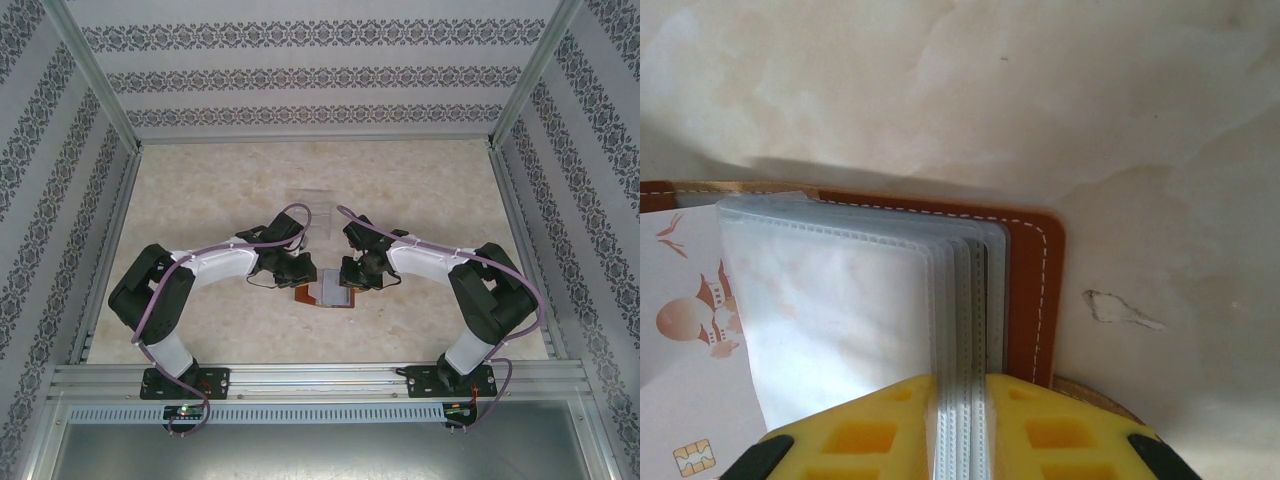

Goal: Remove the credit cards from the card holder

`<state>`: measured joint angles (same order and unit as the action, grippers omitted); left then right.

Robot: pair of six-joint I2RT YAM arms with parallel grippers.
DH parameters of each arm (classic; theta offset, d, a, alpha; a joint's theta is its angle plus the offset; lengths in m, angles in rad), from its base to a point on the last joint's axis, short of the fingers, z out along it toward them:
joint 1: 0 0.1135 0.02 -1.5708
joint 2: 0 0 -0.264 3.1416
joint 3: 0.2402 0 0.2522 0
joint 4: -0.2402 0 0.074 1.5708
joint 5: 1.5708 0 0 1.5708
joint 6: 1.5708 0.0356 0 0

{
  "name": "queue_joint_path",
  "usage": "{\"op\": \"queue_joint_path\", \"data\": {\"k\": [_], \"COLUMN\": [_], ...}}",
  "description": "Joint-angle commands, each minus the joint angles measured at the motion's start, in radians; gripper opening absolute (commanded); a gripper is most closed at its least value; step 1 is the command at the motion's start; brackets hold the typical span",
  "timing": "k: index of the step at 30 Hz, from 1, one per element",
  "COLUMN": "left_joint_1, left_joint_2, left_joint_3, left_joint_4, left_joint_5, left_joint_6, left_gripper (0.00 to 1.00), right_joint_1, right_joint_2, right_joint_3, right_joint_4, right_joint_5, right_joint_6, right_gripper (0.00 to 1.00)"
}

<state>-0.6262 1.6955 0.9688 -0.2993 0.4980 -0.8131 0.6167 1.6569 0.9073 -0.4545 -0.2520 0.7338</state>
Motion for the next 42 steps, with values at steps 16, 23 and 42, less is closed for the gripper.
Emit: {"op": "queue_joint_path", "data": {"k": [16,23,42], "left_joint_1": [0.009,0.017,0.023], "left_joint_2": [-0.046,-0.041,-0.016], "left_joint_3": [0.107,0.195,0.473], "left_joint_4": [-0.192,-0.282,-0.451], "left_joint_5": [-0.116,-0.096,-0.157], "left_joint_6": [0.127,0.267,1.085], "left_gripper": [0.04,0.02,0.0], "right_joint_1": [-0.019,-0.046,-0.173], "right_joint_2": [-0.049,-0.103,-0.189], "right_joint_3": [0.031,0.058,0.113], "right_joint_4": [-0.097,-0.15,-0.255], "right_joint_5": [0.035,0.05,0.065], "right_joint_6": [-0.026,-0.051,-0.153], "right_gripper": [0.29,0.31,0.32]}}
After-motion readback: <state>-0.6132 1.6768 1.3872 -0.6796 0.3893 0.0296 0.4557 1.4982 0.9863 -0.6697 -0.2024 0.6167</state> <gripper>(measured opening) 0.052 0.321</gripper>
